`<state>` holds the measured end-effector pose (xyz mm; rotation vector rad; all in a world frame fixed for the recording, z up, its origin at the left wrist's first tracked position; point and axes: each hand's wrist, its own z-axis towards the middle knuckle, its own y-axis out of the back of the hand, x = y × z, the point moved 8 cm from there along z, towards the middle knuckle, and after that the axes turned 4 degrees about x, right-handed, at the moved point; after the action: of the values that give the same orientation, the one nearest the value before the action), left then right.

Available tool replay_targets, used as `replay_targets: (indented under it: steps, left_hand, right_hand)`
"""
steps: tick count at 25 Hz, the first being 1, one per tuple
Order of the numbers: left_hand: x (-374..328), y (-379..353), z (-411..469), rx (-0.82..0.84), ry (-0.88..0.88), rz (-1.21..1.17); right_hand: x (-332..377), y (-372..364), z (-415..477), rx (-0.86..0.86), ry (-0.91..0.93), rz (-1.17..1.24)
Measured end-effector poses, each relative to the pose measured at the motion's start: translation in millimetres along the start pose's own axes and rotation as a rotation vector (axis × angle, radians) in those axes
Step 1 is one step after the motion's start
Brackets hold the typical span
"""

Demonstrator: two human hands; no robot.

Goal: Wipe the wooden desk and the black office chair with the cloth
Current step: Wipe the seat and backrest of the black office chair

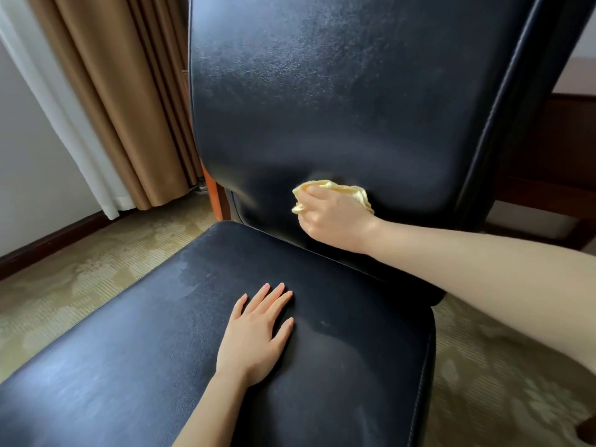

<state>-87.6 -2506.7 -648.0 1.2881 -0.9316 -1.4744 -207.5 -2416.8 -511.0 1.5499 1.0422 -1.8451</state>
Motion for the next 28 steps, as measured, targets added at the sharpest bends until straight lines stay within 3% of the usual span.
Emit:
replay_targets:
  steps: [1,3,4,5,8,10,12,14,16,19,21,23,25,28]
  left_hand:
    - [0.1,0.5,-0.1,-0.001,-0.001,-0.006]
    - [-1.5,-0.4,-1.3,0.002,-0.004,-0.016]
    - [-2.4,-0.5,-1.8,0.007,-0.005,-0.007]
    - [-2.7,-0.7,-2.0,0.010,-0.007,0.004]
    - [-2.9,0.3,-3.2,0.006,-0.011,0.012]
    - [-1.6,-1.0,-4.1,0.016,-0.002,0.021]
    - [-2.4,-1.7,-5.0,0.024,0.008,0.018]
    - [-4.3,0.2,-4.1,0.015,0.004,0.026]
    - [-5.1,0.3,-4.2,0.027,0.000,0.024]
    - [-7.4,1.4,-7.9,0.027,-0.013,0.038]
    - [-6.9,-3.0,-6.4,0.047,-0.014,0.052]
    - [-10.3,-4.8,-3.7,0.073,-0.022,0.121]
    - [-22.5,1.3,-3.6,0.053,-0.078,0.265]
    - [-40.1,18.7,-5.4,0.054,-0.150,0.391]
  right_hand:
    - [10.4,-10.2,-5.4,0.166,0.076,0.314]
    - [42.4,7.1,-23.9,-0.146,0.225,0.541]
    - [54.2,6.6,-39.0,-0.076,0.306,0.560]
    - [65.6,-4.7,-50.3,0.110,0.366,0.562]
    - [79.9,-26.0,-85.2,0.106,0.295,0.905]
    - [81.2,-24.8,-104.1,0.029,0.324,0.810]
    - [73.3,-33.5,-119.3,0.071,0.227,0.763]
    - [38.4,-39.5,-137.5,0.094,-0.009,1.009]
    - [24.0,-35.5,-152.8,0.041,-0.057,0.990]
    - [-4.1,-19.8,-183.3,-0.248,-0.029,0.881]
    - [-39.2,-23.6,-202.1,-0.389,-0.190,1.066]
    - [-67.2,-49.2,-214.5,-0.410,-0.440,1.338]
    - [-80.3,-82.3,-232.1,-0.436,-0.800,1.604]
    - [-65.1,-133.7,-253.0,-0.276,-1.382,1.918]
